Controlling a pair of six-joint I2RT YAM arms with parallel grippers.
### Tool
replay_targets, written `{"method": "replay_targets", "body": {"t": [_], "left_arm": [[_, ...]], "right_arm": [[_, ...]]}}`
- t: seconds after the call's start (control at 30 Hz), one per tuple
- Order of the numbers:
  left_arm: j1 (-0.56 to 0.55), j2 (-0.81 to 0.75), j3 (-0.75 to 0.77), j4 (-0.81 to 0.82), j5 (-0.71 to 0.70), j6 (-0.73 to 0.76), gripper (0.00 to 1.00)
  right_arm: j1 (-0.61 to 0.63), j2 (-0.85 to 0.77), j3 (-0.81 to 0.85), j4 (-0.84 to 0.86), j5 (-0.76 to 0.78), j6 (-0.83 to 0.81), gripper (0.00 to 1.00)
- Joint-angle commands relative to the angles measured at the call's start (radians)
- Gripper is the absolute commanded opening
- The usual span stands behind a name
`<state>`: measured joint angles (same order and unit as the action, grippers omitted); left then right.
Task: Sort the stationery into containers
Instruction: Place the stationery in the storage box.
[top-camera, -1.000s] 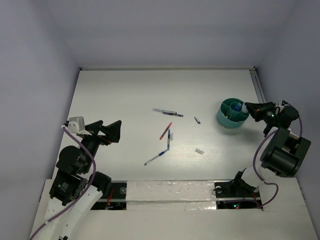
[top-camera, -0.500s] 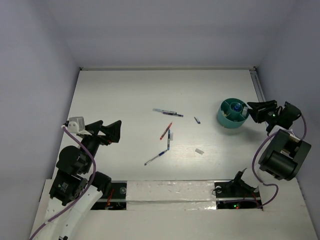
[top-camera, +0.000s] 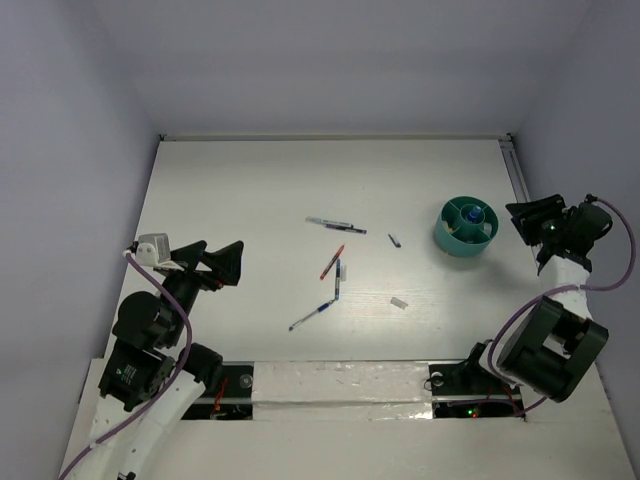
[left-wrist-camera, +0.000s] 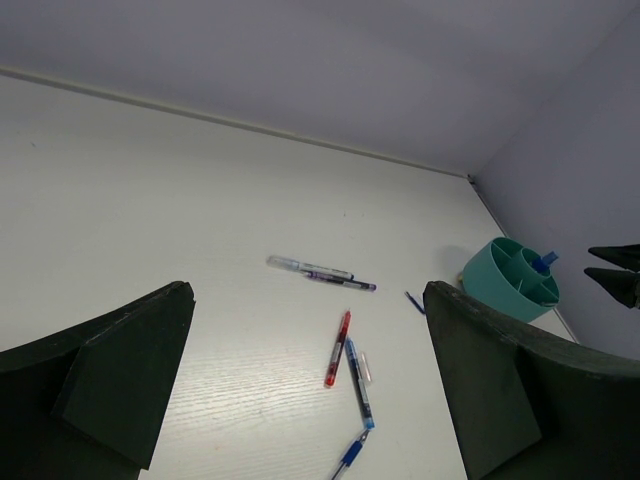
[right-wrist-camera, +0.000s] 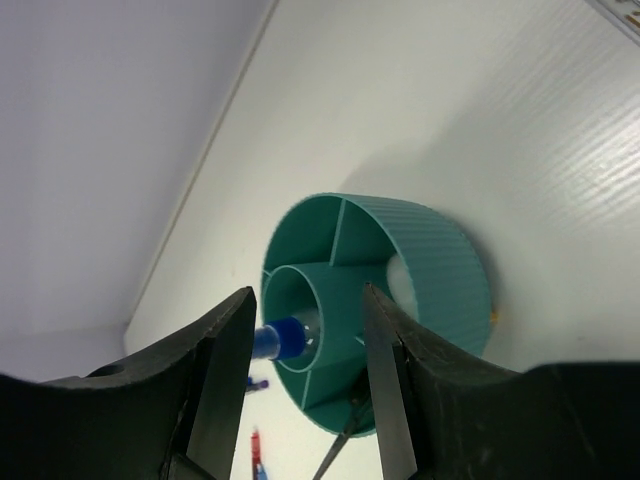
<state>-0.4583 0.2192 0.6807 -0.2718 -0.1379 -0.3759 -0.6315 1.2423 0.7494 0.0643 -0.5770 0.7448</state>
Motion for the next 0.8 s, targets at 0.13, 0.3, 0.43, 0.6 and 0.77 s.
{"method": "replay_targets", "body": {"t": [0.13, 0.3, 0.43, 0.6, 0.77], "left_arm": [[-0.005, -0.007, 0.000, 0.059, 0.014, 0.009, 0.99], [-0.005, -0.007, -0.001, 0.060, 0.018, 0.008, 0.99], [-0.005, -0.012, -0.001, 0.060, 0.020, 0.008, 0.99], [-0.005, -0.017, -0.001, 0.062, 0.018, 0.005, 0.99], [-0.005, -0.017, -0.001, 0.062, 0.020, 0.005, 0.99]], "right_arm": [[0.085, -0.110, -0.016, -0.182, 0.178, -0.182, 0.71], [0.153, -0.162, -0.084, -0.225, 0.241, -0.229, 0.76], [0.174, -0.139, -0.104, -0.225, 0.258, -0.237, 0.73], [0.174, -0.124, -0.098, -0.227, 0.308, -0.236, 0.71], [0.174, -0.074, -0.082, -0.213, 0.318, -0.229, 0.69]]}}
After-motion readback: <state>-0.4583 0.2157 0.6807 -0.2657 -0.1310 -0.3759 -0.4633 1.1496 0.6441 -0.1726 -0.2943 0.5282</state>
